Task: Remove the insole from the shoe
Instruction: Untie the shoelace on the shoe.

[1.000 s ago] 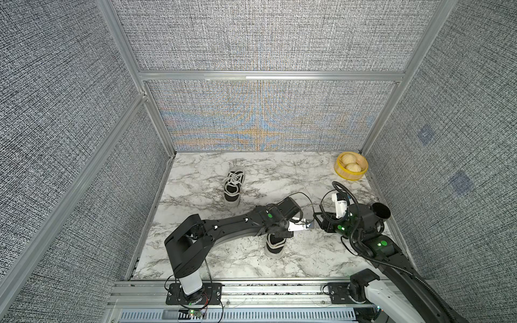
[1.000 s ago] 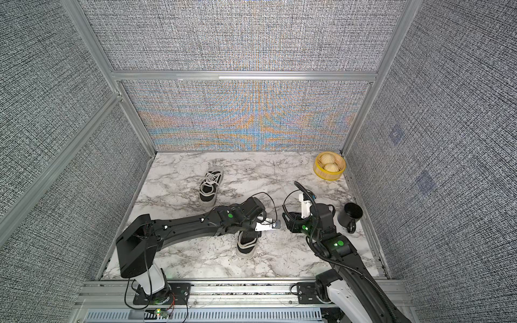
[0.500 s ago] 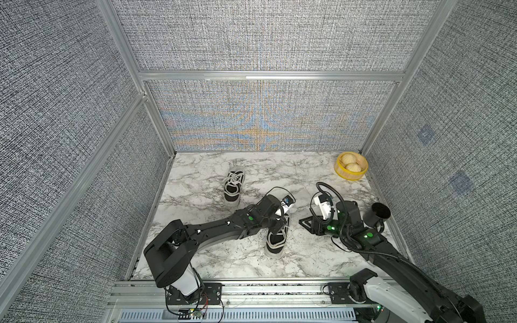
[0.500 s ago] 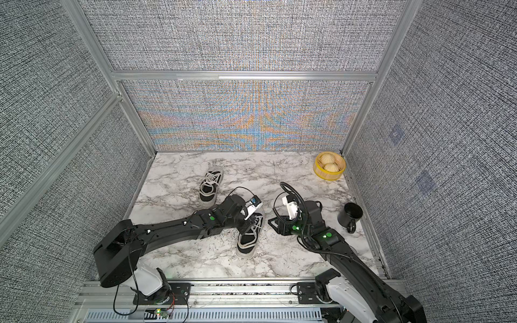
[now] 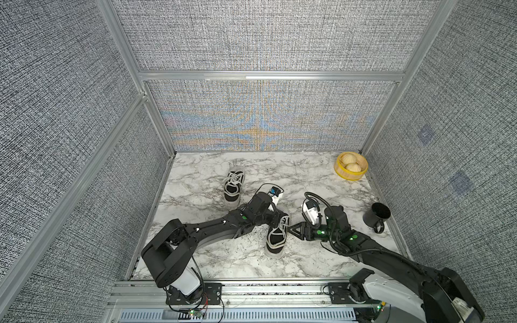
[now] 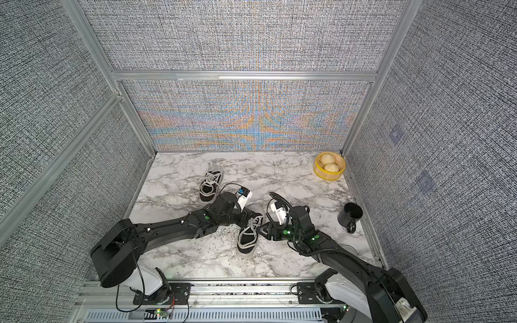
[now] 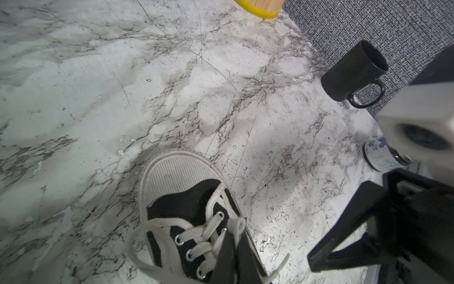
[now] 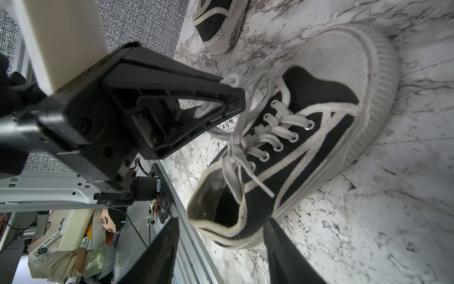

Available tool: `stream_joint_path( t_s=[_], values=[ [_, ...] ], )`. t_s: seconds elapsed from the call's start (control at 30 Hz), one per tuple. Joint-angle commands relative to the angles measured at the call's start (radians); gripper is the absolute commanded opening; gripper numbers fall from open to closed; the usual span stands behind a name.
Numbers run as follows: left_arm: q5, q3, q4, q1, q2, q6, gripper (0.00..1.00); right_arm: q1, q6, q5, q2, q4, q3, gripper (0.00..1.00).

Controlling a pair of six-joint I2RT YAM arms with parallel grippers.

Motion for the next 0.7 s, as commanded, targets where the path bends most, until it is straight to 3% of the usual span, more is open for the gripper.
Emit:
stream_joint_path(
  t_s=[0.0,0.37,0.53,0.67],
  values=[
    [0.024,0.003,0.026,0.003,0.007,-0.028,0.01,0.002,0.051,-0.014,0.043,0.161,-0.005,0.58],
    [0.01,-0.003,0.013,0.003,0.002,-0.024,0.01,0.002,0.105,0.041,0.143,0.224,0.012,0.59],
    [-0.006,-0.008,0.002,0.004,-0.01,-0.022,0.01,-0.009,0.094,0.13,0.099,0.164,-0.003,0.68],
    [-0.013,-0.02,0.001,0.005,-0.021,-0.022,0.01,-0.015,0.084,0.127,0.082,0.138,-0.008,0.73]
  ],
)
